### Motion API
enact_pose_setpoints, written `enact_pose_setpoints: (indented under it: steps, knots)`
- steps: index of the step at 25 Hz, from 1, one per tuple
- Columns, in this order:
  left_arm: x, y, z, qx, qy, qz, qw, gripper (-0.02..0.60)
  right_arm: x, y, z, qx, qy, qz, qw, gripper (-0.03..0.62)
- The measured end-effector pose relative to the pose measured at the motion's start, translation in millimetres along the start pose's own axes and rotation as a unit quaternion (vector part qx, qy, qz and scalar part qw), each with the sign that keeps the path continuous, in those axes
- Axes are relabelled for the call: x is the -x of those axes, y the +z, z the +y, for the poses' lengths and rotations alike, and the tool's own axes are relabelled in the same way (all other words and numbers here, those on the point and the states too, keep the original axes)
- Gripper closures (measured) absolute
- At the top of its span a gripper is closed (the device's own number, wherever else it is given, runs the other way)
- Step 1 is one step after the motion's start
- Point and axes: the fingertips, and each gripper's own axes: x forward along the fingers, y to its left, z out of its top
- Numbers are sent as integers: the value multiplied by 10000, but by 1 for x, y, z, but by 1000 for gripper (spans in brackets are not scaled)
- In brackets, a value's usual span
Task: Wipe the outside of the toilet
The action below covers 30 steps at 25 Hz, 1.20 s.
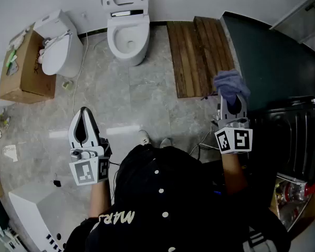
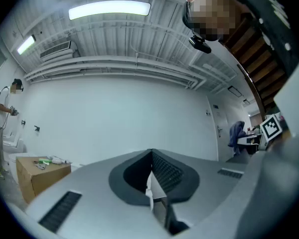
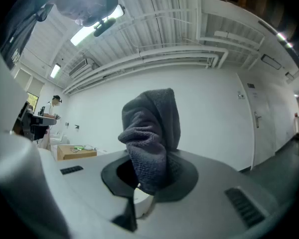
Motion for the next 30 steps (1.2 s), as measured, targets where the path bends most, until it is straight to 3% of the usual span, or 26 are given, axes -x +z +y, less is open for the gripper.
enact_pose_setpoints:
  steps: [10,15,30]
  knots:
    - [0,2,-3,30,-40,11,10000,571,-3,-1,9,28,81,23,10000,551]
    - [2,-3,-1,51,-14,40,10000,571,1,2,10,-238,107,-172,9995,551]
    - [-13,-4,36,88,14,-24,10000,571,-22,0,15,-197,-132,-67,9997,551]
